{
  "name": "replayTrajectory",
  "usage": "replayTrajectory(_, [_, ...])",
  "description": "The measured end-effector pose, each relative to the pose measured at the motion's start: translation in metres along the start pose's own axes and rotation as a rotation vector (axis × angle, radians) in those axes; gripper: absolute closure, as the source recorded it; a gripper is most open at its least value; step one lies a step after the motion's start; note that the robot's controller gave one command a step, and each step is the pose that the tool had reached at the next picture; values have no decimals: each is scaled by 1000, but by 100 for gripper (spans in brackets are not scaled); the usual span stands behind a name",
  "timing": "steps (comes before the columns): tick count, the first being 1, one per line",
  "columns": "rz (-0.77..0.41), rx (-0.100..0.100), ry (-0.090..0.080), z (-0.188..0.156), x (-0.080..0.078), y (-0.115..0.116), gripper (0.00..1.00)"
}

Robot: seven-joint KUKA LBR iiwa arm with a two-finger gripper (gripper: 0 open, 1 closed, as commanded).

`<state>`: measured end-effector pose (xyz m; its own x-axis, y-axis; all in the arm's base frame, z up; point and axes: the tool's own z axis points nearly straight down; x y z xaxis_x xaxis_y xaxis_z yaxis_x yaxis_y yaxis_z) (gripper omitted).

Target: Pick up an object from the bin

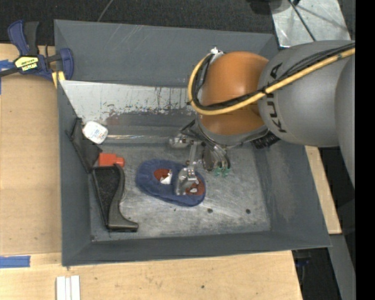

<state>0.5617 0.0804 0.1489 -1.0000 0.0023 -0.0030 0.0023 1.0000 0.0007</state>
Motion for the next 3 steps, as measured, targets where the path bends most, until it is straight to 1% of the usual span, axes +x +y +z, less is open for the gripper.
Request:
replayTrajectory(1, [-140, 1, 3, 75, -6, 19, 0])
replayTrajectory(2, [-139, -2, -8, 71, -9, 20, 100])
replayTrajectory(3, [-113, -2, -8, -63, -8, 38, 100])
